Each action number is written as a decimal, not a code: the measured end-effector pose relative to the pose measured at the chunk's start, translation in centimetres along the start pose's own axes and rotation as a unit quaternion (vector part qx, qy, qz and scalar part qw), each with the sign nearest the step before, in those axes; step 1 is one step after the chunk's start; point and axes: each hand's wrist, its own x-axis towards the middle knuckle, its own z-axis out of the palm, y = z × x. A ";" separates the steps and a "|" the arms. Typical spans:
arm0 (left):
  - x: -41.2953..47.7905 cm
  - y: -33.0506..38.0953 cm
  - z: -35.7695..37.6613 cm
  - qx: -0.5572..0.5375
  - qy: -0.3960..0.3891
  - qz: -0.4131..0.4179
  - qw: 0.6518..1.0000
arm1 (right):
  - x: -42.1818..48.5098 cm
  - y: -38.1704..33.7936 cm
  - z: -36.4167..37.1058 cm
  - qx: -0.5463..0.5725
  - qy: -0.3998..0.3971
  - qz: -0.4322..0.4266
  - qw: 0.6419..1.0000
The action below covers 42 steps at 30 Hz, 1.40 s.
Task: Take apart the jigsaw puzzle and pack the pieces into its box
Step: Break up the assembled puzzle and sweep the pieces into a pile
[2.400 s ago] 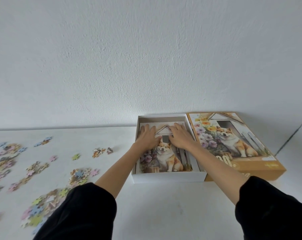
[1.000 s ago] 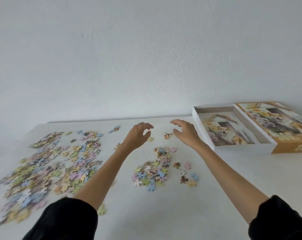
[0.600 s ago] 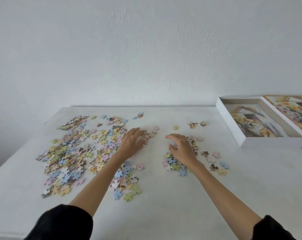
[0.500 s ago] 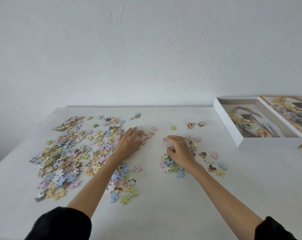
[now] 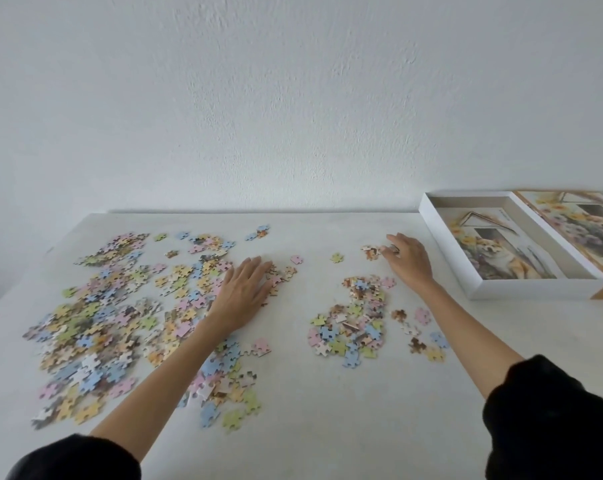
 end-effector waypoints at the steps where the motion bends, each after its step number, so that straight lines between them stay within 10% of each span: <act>1: 0.0 0.0 0.0 0.002 0.001 0.001 1.000 | 0.0 -0.2 0.2 0.000 -0.011 -0.011 1.000; 16: -0.1 0.3 -0.2 0.011 -0.004 0.015 1.000 | -6.1 -7.9 5.3 0.009 -0.101 -0.140 0.985; 28: -0.1 0.5 -0.4 0.041 -0.007 0.020 0.999 | -14.1 -0.5 -1.0 0.102 0.126 0.047 0.986; 42: -0.2 0.5 -0.4 0.046 -0.003 0.028 0.999 | -16.5 -8.7 6.2 -0.057 0.029 0.043 0.997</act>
